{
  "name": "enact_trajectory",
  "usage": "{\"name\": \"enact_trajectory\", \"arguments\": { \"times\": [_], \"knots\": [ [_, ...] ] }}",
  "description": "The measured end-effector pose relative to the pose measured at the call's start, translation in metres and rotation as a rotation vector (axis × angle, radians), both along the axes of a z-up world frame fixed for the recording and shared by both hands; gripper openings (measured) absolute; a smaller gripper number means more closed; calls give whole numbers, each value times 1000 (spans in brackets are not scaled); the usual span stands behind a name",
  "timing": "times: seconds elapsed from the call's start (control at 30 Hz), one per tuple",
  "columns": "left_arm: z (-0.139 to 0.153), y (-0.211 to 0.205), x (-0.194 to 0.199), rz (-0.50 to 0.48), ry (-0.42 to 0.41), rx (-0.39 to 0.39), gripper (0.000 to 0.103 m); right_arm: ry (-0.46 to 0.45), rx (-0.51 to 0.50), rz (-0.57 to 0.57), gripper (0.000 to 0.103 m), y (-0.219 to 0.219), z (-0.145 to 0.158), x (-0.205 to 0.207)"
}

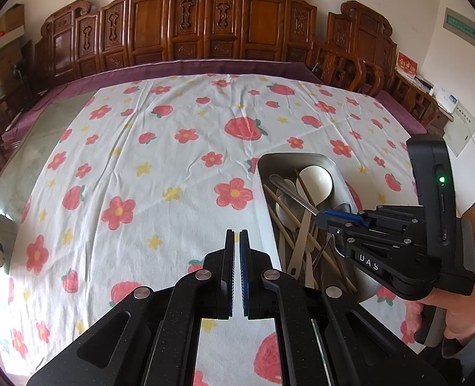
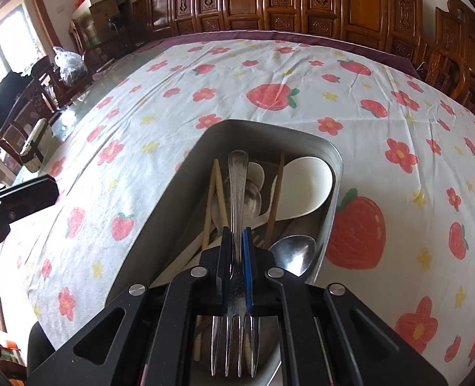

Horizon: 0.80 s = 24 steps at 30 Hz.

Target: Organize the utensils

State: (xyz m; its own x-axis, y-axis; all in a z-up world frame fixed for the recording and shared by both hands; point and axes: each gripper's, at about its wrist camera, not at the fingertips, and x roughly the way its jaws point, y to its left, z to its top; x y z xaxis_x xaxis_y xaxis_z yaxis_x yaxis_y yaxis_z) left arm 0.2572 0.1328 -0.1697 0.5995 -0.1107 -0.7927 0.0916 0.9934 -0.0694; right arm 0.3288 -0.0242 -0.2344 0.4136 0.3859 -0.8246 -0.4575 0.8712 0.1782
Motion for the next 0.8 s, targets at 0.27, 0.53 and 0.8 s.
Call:
{"name": "enact_trajectory", "arguments": {
  "times": [0.27,0.53,0.8],
  "knots": [
    [2,-3,-2,0,-8,10,2,-30,35,1,9,-2,9,-4],
    [3,-12,-8,-1,-19,17,2,-86,51,8,9,-23,28,-25],
    [9,-33,-16,-14,-47,17,2,-179,97,-31,9,-69,63,-60]
  ]
}}
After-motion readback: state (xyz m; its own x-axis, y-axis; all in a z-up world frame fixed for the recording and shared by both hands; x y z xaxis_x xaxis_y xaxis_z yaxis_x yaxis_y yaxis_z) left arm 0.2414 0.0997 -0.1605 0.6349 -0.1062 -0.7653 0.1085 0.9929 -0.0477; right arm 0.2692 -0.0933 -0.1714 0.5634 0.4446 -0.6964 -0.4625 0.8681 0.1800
